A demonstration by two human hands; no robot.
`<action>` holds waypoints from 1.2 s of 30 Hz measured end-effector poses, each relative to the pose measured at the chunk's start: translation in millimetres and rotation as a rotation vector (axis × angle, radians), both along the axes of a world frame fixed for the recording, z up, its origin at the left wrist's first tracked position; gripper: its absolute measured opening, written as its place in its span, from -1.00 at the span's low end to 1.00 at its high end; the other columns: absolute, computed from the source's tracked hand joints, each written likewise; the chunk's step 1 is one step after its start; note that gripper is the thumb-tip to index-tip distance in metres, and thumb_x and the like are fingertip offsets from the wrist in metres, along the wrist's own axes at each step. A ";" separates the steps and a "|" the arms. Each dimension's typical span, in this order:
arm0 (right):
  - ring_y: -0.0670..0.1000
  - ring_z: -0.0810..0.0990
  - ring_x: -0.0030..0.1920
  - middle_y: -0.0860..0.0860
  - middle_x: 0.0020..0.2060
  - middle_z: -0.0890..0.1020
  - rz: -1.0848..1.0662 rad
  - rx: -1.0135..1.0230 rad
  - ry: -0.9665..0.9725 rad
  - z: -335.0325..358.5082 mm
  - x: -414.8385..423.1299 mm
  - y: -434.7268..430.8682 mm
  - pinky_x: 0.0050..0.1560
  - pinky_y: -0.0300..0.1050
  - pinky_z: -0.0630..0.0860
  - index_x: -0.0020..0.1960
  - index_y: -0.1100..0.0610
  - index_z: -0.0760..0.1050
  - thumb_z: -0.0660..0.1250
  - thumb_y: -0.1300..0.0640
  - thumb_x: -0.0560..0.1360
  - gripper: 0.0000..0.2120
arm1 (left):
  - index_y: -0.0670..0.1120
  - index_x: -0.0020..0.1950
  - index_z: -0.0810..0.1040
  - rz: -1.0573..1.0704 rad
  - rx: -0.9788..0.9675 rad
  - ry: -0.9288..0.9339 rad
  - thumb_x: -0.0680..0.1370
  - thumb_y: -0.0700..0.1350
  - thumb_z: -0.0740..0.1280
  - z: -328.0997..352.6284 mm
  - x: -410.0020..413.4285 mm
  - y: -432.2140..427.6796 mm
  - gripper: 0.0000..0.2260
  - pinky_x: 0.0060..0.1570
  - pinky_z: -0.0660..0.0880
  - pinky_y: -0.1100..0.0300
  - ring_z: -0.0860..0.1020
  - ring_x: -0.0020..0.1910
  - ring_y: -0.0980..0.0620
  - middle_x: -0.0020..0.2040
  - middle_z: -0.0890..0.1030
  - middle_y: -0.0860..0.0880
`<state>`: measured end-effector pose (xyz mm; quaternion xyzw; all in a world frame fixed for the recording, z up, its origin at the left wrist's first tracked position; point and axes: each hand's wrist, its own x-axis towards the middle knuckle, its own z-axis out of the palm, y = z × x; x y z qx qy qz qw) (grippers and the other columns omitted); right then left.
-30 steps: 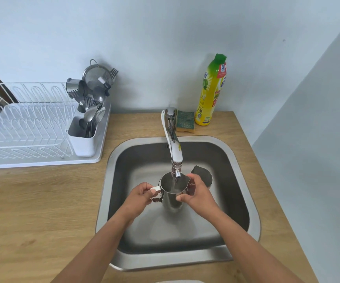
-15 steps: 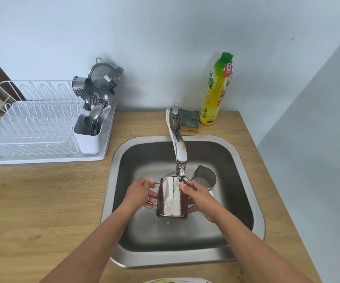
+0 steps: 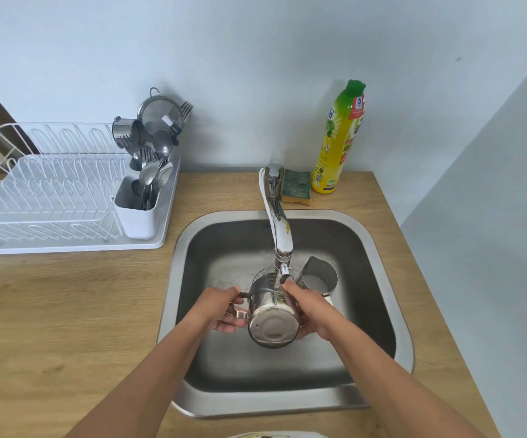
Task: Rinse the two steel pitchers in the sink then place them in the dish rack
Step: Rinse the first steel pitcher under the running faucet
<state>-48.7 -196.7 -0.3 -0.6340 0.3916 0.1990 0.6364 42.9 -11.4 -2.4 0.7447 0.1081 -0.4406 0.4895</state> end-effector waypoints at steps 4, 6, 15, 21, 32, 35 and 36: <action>0.09 0.62 -0.31 0.08 -0.28 0.62 0.017 -0.003 -0.009 2.3 0.2 0.2 -0.42 -0.07 0.58 0.05 0.19 0.57 0.25 -0.24 0.53 -0.52 | -0.19 0.05 0.52 -0.002 -0.010 0.008 0.65 0.02 0.18 1.0 -0.1 -0.2 -0.71 -0.55 0.47 0.29 0.63 -0.52 0.02 -0.34 0.69 -0.09; 0.07 0.60 -0.29 0.07 -0.25 0.60 0.026 -0.013 -0.025 3.2 -0.6 1.0 -0.39 -0.05 0.60 0.10 0.17 0.54 0.27 -0.23 0.52 -0.54 | -0.14 0.05 0.51 -0.014 -0.017 0.015 0.66 0.03 0.14 1.3 -1.1 0.0 -0.73 -0.55 0.42 0.32 0.64 -0.49 0.01 -0.32 0.70 -0.08; -0.01 0.60 -0.14 0.13 0.00 0.67 0.064 -0.214 -0.203 -6.3 -11.4 11.4 -0.19 -0.10 0.55 0.13 0.18 0.48 0.56 -0.11 0.32 -0.45 | -0.13 0.08 0.44 -0.048 -0.083 0.047 0.67 -0.01 0.12 -9.7 -5.2 4.9 -0.78 -0.28 0.64 0.04 0.65 -0.24 -0.17 0.01 0.64 -0.21; -0.06 0.58 0.09 -0.14 0.04 0.61 0.126 -0.421 -0.215 -1.3 -16.2 17.2 0.22 -0.09 0.50 0.29 -0.03 0.42 0.62 -0.12 0.20 -0.26 | -0.15 0.12 0.44 -0.027 -0.146 0.071 0.68 -0.10 0.14 -20.4 -5.8 6.6 -0.84 -0.21 0.67 0.00 0.61 -0.16 -0.20 0.03 0.57 -0.22; -0.05 0.48 0.27 -0.16 0.25 0.51 0.198 -0.760 -0.287 17.0 -38.7 26.2 0.18 -0.06 0.48 0.43 -0.14 0.26 0.55 -0.17 0.21 -0.13 | -0.13 0.12 0.47 -0.059 -0.289 0.098 0.68 -0.19 0.13 -16.4 -13.5 -1.5 -0.86 -0.16 0.66 0.09 0.63 -0.06 -0.09 0.04 0.59 -0.17; -0.08 0.46 0.23 -0.15 0.25 0.49 0.172 -0.724 -0.339 14.2 -43.1 25.3 0.17 -0.16 0.45 0.43 -0.13 0.26 0.57 -0.07 0.22 -0.14 | -0.12 0.11 0.49 -0.061 -0.319 0.045 0.67 -0.21 0.15 -14.4 -13.4 -1.0 -0.87 -0.12 0.65 0.11 0.64 0.02 -0.08 0.06 0.60 -0.15; -0.10 0.46 0.24 -0.16 0.25 0.49 0.162 -0.700 -0.359 13.3 -44.0 24.6 0.18 -0.19 0.43 0.42 -0.13 0.26 0.58 -0.03 0.23 -0.15 | -0.13 0.13 0.50 -0.066 -0.322 0.013 0.66 -0.21 0.16 -13.1 -13.1 -0.2 -0.87 -0.08 0.65 0.11 0.63 0.05 -0.07 0.07 0.60 -0.16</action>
